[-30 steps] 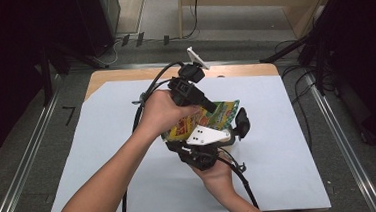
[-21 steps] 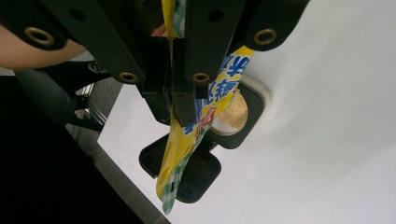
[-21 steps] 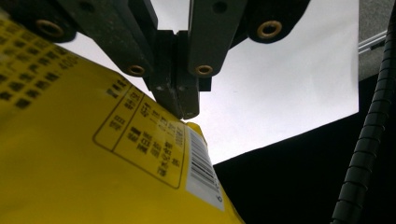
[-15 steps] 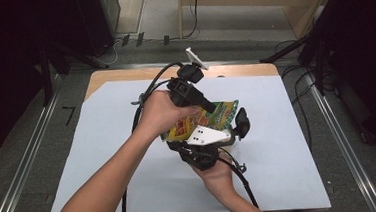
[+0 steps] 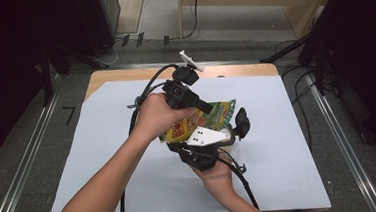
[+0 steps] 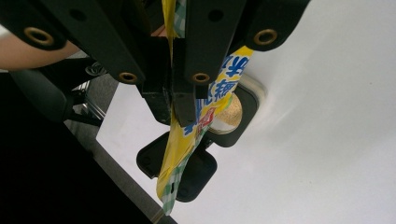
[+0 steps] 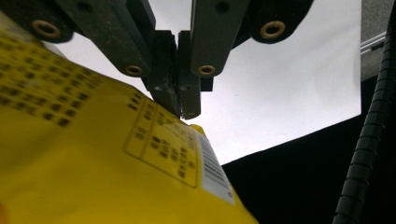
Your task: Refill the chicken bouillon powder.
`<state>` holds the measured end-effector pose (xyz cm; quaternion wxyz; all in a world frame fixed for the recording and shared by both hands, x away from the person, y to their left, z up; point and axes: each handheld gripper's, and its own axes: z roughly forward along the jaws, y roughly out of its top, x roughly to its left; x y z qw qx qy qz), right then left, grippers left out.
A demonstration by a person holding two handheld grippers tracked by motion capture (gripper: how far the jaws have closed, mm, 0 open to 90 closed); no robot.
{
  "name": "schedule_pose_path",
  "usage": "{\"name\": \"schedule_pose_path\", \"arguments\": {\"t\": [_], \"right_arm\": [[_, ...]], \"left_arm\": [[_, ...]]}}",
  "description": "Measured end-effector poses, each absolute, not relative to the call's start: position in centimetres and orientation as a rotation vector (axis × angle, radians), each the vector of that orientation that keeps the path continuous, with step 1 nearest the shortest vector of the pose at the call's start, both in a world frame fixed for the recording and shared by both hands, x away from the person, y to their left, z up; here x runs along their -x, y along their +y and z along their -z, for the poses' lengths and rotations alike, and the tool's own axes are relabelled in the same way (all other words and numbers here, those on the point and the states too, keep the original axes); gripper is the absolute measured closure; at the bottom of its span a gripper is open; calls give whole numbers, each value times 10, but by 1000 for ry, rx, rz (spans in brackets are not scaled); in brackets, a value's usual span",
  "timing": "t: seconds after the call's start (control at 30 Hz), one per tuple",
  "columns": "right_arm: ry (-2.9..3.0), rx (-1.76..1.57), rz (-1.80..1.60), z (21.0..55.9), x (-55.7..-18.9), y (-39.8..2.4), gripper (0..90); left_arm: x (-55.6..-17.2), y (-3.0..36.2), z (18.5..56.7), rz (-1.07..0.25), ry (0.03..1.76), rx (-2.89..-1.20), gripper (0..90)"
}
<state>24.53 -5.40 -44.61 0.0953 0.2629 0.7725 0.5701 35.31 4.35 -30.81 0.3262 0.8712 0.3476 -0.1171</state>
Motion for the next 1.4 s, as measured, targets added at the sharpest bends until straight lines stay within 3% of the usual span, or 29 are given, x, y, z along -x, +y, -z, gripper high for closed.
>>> {"name": "schedule_pose_path", "arguments": {"t": [1.4], "right_arm": [[2403,-820,-1617,472,-242,-55,886]], "left_arm": [[-341,100,344,309,856,-2108,900]]}}
